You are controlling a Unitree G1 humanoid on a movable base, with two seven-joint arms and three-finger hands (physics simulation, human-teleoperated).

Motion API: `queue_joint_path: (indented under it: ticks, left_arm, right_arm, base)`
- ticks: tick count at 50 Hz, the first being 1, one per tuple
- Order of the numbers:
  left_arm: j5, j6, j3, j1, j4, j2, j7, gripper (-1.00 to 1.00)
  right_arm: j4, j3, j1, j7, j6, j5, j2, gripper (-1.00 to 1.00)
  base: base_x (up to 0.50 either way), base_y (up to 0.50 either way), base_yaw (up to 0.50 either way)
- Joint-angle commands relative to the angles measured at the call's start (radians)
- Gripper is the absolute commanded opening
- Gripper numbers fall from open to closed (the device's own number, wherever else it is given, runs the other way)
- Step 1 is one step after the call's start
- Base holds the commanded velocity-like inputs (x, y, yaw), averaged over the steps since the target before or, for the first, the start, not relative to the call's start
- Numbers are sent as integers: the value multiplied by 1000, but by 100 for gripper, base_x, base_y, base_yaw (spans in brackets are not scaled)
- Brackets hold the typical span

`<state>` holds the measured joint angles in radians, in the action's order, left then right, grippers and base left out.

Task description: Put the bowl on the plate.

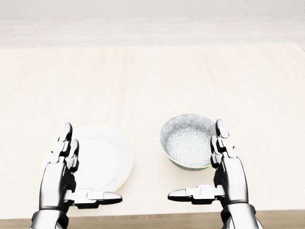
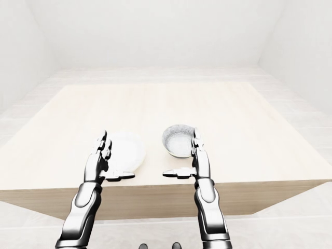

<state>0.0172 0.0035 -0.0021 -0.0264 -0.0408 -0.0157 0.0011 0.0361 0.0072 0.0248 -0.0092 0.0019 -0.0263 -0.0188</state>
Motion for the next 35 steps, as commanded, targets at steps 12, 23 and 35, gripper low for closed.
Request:
queue_joint_path:
  ticks: [12, 23, 35]
  left_arm:
    - [-19, 66, 14, -99, -195, -8, -71, 100]
    - [-20, 84, 34, -96, -234, -4, -80, 100]
    - [-15, 84, 60, -75, -211, -5, -84, 100]
  right_arm:
    - [66, -34, 32, 41, -4, 12, -2, 100]
    - [44, -46, 16, 17, -30, 34, 0, 100]
    - [75, -44, 34, 35, -22, 32, 2, 100]
  base:
    - [0, 0, 0]
    - [0, 0, 0]
    - [0, 26, 0]
